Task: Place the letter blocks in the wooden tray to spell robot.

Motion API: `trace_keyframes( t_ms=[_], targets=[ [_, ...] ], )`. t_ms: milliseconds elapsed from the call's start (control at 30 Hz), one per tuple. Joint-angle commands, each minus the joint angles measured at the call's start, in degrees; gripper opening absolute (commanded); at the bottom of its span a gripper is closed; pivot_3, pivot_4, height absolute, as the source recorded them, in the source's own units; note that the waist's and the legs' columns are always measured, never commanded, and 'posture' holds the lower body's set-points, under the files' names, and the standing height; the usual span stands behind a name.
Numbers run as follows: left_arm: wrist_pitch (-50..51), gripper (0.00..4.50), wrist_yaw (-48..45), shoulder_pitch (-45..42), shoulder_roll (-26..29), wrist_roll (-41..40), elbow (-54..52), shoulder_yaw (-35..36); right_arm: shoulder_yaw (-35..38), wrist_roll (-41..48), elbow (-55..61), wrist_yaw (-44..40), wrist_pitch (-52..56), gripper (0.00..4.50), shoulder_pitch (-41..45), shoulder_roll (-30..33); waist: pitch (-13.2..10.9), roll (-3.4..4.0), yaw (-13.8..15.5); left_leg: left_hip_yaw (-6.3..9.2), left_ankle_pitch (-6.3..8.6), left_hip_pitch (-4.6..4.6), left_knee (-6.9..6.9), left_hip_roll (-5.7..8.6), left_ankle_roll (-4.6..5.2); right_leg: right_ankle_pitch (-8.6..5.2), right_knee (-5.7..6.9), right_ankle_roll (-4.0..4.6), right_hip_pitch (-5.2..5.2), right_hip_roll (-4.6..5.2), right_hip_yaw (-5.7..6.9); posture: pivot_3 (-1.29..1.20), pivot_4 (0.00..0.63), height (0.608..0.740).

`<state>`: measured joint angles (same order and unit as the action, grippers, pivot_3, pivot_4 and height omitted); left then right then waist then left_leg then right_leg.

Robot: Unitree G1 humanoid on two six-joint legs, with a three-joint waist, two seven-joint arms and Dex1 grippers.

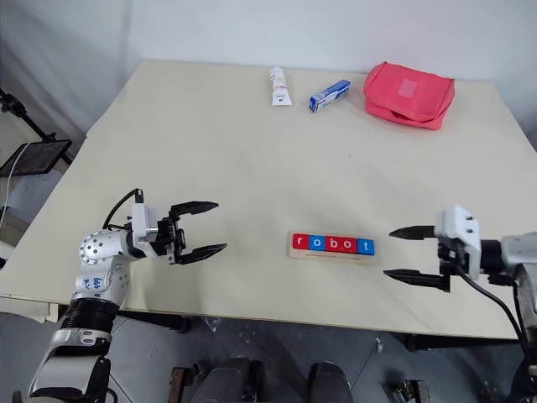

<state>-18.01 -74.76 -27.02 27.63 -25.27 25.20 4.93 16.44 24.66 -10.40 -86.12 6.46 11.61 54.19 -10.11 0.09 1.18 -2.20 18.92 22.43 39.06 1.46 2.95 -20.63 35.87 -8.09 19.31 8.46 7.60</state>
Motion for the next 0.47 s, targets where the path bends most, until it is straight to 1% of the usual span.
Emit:
trace_keyframes(
  t_ms=[33,67,133,267,333,467],
  targets=[
    [-0.1,4.50,-2.9,-1.0,0.8,-2.8,1.4,2.5,5.5,5.0,-3.9,-3.2,-3.5,4.45,-0.9,-0.9,0.0,0.00,-0.1,-0.01,0.00,-0.01,0.00,-0.03,0.00,0.00,0.00,0.00,0.00,-0.01,0.01,0.00,0.150,0.740],
    [-0.1,4.50,-3.6,-1.2,1.1,-3.0,2.2,2.9,6.1,7.3,-5.2,-4.6,-4.4,4.45,-1.4,-1.0,0.0,0.00,0.0,-0.01,0.00,-0.02,0.00,-0.05,-0.01,0.00,0.00,0.00,0.00,-0.02,0.02,0.00,0.150,0.740],
    [0.9,4.50,-4.5,-1.3,1.4,-3.8,3.0,3.7,6.9,7.7,-8.7,-6.2,-6.7,4.45,-1.3,-1.0,0.0,0.00,-0.1,-0.01,0.00,-0.03,0.00,-0.05,-0.01,0.00,0.00,0.00,-0.01,-0.02,0.02,0.00,0.150,0.740],
    [2.6,4.50,-7.0,-0.6,1.7,-4.7,3.4,4.5,2.6,9.8,-14.6,-6.4,-12.8,4.45,-4.3,3.0,0.0,0.00,0.2,0.00,0.00,-0.03,0.01,-0.03,0.00,0.00,0.00,0.00,-0.03,0.00,0.02,0.00,0.150,0.740],
    [3.3,4.50,-7.3,-0.6,1.6,-4.7,3.3,4.6,0.3,12.7,-15.9,-6.4,-14.2,4.45,-4.9,4.4,0.0,0.00,0.1,0.02,0.00,-0.03,0.01,-0.03,0.00,0.00,0.00,0.00,-0.03,0.01,0.03,0.00,0.150,0.740],
    [3.0,4.50,-9.7,-0.5,1.3,-5.3,3.0,4.8,-4.0,14.9,-17.8,-6.4,-17.2,4.45,-5.1,7.1,0.0,0.00,0.0,0.00,0.00,-0.04,0.01,-0.04,0.00,0.00,-0.02,0.00,-0.06,0.01,0.04,0.00,0.150,0.740]
  ],
)
